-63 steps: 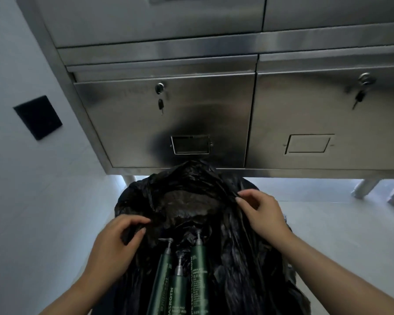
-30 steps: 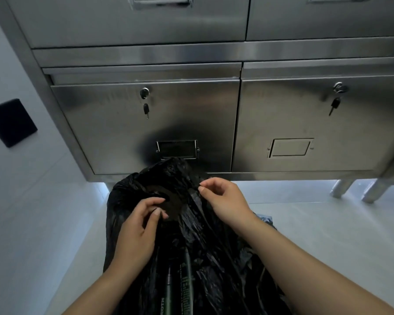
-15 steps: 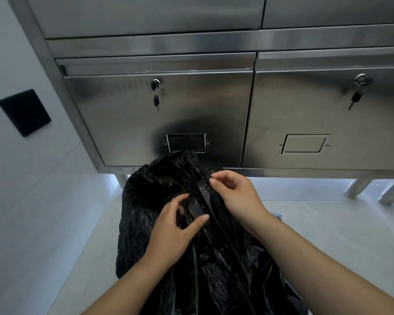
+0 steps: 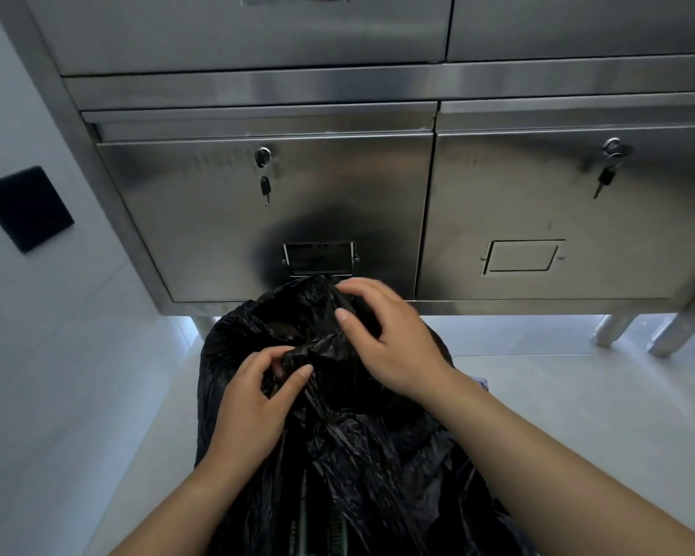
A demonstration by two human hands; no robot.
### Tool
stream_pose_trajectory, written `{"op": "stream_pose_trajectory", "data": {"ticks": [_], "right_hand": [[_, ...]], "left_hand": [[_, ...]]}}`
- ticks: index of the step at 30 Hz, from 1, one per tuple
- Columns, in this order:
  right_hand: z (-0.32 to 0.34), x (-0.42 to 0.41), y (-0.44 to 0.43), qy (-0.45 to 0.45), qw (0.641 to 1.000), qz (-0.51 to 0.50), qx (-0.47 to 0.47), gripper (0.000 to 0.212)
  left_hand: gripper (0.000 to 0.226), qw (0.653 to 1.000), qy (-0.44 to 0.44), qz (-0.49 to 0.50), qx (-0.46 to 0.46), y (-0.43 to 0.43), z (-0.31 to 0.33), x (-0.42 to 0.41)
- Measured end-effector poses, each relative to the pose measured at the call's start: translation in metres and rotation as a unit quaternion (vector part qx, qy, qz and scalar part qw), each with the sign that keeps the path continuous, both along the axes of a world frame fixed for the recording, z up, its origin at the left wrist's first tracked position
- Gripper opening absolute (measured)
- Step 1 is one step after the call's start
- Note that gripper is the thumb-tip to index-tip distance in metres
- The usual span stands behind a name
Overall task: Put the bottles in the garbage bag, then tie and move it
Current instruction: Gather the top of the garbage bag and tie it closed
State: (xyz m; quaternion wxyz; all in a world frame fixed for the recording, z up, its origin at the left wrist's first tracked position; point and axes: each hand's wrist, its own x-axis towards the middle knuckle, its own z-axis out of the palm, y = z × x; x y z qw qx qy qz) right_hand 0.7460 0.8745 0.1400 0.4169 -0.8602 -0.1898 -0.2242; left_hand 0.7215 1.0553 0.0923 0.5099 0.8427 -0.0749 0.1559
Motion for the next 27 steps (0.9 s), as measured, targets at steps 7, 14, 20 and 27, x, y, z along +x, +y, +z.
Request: {"op": "stream_pose_trajectory", "data": {"ticks": [7, 14, 20, 27], "right_hand": [[-0.059, -0.01, 0.032, 0.357, 0.924, 0.123, -0.063, 0.068], [-0.055, -0.01, 0.029, 0.315, 0.945, 0.076, -0.038, 0.066], [-0.025, -0.006, 0.056, 0.254, 0.936, 0.121, 0.214, 0.055], [-0.041, -0.021, 0.068, 0.296, 0.937, 0.171, 0.063, 0.064]], "left_hand": [[0.016, 0.997, 0.007, 0.074, -0.024, 0.045, -0.006, -0.004], [0.018, 0.997, 0.02, 0.069, -0.033, 0.057, -0.003, -0.005], [0.015, 0.999, 0.004, 0.026, -0.044, 0.031, 0.011, -0.001], [0.02, 0.999, 0.01, 0.03, -0.034, 0.046, 0.016, -0.008]]}}
